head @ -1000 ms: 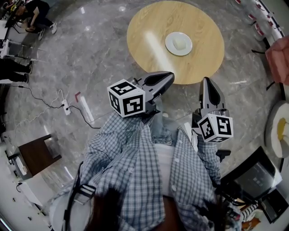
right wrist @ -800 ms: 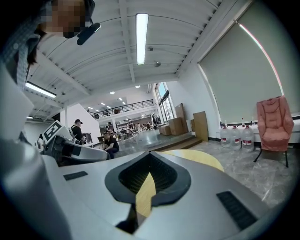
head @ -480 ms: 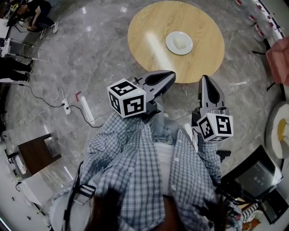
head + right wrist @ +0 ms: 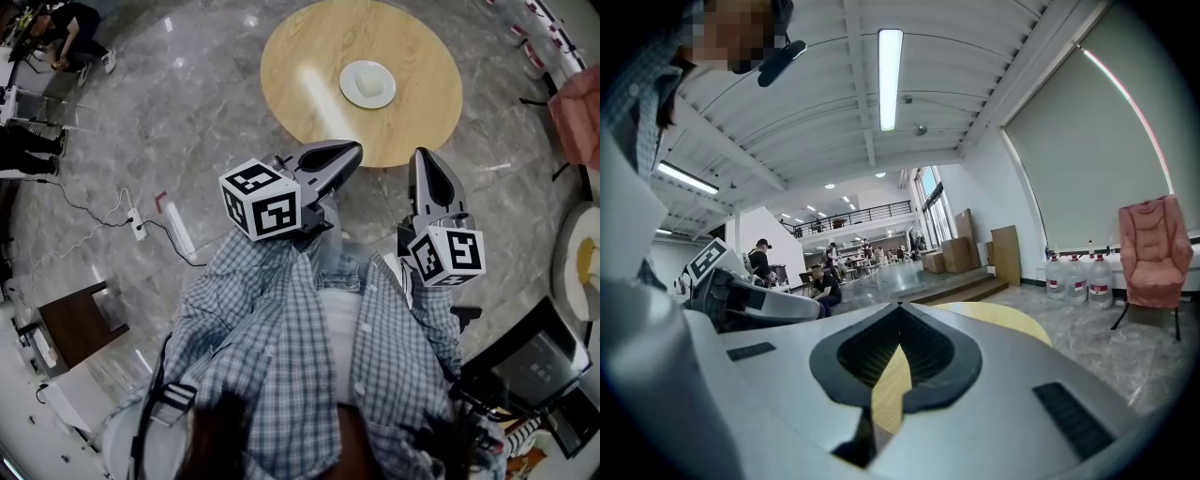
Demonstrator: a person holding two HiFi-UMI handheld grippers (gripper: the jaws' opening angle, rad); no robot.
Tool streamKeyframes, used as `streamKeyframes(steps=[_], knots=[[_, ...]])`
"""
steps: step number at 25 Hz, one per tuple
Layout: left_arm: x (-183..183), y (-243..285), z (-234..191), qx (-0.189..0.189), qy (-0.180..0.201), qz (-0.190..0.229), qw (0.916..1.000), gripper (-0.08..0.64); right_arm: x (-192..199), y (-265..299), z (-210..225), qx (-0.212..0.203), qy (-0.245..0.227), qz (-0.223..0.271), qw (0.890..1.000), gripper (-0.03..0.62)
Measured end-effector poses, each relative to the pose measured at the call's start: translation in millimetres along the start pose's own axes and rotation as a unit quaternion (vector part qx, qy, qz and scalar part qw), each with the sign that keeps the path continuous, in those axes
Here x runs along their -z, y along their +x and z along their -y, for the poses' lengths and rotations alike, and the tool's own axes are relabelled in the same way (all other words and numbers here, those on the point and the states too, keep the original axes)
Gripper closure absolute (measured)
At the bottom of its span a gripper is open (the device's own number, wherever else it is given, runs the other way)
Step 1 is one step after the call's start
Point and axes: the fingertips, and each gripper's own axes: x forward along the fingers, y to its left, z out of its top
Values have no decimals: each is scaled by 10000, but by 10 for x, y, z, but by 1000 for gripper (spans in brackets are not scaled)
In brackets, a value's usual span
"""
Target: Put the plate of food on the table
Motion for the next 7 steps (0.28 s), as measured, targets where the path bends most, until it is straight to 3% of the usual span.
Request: streamKeyframes(steps=[7], knots=[[-66, -19, -21, -39, -22, 61, 10000, 552, -19, 47, -91, -147, -106, -73, 9998, 586]])
